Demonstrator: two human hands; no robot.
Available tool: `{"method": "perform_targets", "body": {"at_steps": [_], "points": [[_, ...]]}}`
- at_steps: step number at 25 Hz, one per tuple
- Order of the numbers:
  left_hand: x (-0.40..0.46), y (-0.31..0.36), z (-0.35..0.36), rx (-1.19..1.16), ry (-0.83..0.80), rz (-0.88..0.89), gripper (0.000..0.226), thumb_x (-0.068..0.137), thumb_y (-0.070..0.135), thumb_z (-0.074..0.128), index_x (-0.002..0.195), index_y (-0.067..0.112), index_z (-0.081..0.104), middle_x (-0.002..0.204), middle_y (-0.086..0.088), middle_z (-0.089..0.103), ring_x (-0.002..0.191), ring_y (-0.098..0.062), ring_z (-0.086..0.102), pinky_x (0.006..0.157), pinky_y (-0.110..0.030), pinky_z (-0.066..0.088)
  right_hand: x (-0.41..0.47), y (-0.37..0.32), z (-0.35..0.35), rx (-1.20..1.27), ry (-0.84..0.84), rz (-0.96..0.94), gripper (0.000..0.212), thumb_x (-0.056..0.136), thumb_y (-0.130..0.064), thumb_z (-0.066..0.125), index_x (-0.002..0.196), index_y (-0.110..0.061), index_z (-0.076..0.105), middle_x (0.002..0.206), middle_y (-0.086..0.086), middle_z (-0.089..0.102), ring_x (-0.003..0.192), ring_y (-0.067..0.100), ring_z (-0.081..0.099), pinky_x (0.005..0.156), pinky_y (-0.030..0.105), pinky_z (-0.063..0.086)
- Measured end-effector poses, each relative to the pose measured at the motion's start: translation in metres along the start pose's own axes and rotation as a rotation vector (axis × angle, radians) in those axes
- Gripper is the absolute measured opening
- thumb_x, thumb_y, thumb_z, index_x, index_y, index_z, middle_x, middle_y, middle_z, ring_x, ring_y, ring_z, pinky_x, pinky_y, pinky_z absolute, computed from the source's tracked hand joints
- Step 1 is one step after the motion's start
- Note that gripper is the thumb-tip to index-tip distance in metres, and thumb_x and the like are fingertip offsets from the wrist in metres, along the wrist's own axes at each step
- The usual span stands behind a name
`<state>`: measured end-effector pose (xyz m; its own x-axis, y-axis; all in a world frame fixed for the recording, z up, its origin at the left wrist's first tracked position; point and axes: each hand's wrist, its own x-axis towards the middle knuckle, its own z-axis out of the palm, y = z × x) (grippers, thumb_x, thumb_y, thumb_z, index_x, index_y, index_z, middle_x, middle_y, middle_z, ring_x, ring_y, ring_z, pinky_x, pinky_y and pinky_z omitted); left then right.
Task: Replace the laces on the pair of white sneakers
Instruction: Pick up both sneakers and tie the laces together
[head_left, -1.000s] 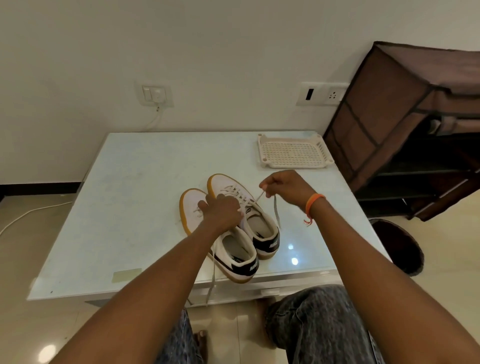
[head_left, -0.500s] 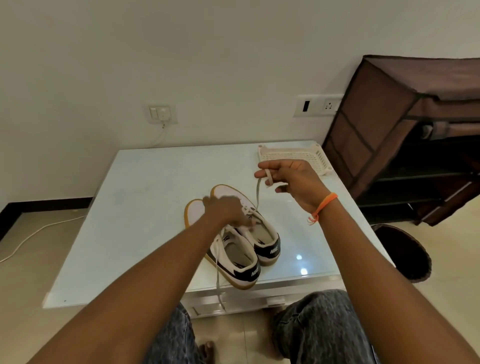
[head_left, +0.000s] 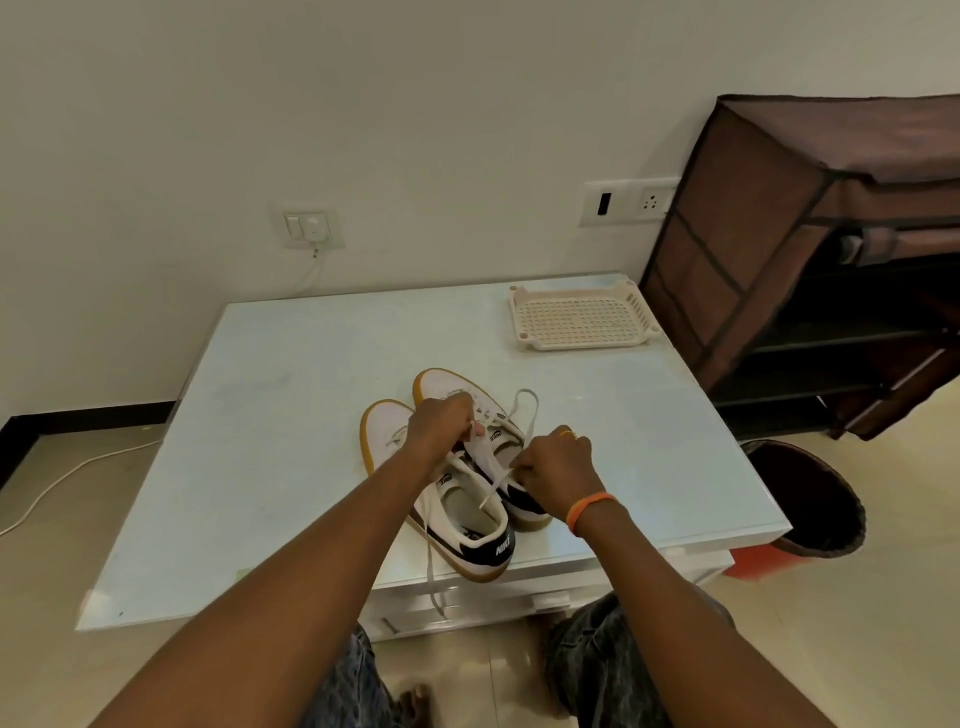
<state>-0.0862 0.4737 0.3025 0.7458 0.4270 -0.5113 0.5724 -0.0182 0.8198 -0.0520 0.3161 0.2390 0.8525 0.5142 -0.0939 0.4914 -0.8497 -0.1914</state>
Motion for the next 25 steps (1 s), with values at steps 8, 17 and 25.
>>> {"method": "perform_targets", "body": {"at_steps": [8, 17, 25], "points": [[-0.006, 0.089, 0.007, -0.267, -0.277, -0.014, 0.021, 0.093, 0.01, 0.05, 0.075, 0.003, 0.058, 0.062, -0.007, 0.052, 0.039, -0.013, 0.047, 0.049, -0.025, 0.05, 0.012, -0.003, -0.02, 0.048, -0.251, 0.044, 0.024, 0.091, -0.024, 0.055, 0.107, -0.031, 0.071, 0.111, 0.001, 0.064, 0.114, 0.027, 0.047, 0.095, 0.047, 0.031], [0.014, 0.019, 0.017, 0.843, -0.141, 0.561, 0.014, 0.077, 0.006, 0.075, 0.089, 0.013, 0.07, 0.091, -0.001, 0.07, 0.085, -0.014, 0.065, 0.078, -0.03, 0.053, -0.018, 0.012, -0.034, 0.234, -0.17, -0.034, 0.021, 0.095, -0.029, 0.056, 0.103, -0.027, 0.075, 0.104, -0.007, 0.068, 0.114, 0.015, 0.052, 0.096, 0.039, 0.025], [0.024, -0.033, 0.032, 1.217, -0.067, 0.85, 0.017, 0.085, 0.015, 0.06, 0.086, 0.024, 0.074, 0.086, -0.001, 0.061, 0.084, -0.022, 0.055, 0.06, -0.032, 0.039, 0.008, 0.039, -0.021, 0.595, 0.002, 0.1, 0.053, 0.083, -0.01, 0.072, 0.128, -0.029, 0.052, 0.073, -0.003, 0.063, 0.07, 0.013, 0.061, 0.079, 0.033, 0.054]]}}
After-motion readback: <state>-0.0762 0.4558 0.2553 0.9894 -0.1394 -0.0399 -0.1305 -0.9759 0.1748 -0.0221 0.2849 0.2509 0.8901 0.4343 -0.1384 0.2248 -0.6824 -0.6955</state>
